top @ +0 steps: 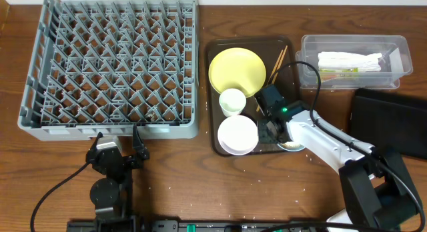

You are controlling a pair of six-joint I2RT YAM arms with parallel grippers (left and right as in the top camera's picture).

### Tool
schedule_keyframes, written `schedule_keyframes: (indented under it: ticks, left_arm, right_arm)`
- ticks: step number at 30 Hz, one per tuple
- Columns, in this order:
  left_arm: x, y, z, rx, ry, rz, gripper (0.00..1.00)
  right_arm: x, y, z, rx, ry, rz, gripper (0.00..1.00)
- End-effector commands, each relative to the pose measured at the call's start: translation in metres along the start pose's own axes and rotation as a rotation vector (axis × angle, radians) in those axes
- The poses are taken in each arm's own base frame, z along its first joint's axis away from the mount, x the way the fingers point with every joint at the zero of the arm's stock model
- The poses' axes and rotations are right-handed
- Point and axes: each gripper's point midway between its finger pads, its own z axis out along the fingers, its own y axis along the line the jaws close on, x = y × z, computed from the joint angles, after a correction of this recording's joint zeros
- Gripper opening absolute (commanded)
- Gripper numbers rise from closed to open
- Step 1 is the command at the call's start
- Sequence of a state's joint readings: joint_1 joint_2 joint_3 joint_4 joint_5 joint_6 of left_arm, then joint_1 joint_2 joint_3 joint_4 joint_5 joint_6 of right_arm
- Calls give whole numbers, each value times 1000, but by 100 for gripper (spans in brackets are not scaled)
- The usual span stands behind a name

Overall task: Sort waste into correct bins and load items into the dishwasher
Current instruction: 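Grasp rim of blue bowl with right gripper, then move blue bowl over black tray and tip food scraps out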

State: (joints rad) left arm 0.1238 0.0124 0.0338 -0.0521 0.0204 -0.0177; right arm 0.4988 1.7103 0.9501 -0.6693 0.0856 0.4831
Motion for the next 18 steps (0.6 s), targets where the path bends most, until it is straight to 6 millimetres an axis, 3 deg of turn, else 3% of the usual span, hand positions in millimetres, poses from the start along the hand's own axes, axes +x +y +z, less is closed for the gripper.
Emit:
schedule_keyframes:
  ticks: [1,8,15,18]
  left_arm:
    - [18,4,2,-15,46,18,90]
    - [18,4,2,-15,46,18,90]
    - [18,4,2,-15,46,18,90]
    - [18,4,2,-15,46,18,90]
  right_arm:
    - [13,-7,9,33,33,-29,1]
    - [-3,1,-6,10,-2,-42,1]
    - [-34,4,-67,-67,-60,-49,1]
    - [-48,-6,-95,-135,-118,-15,1]
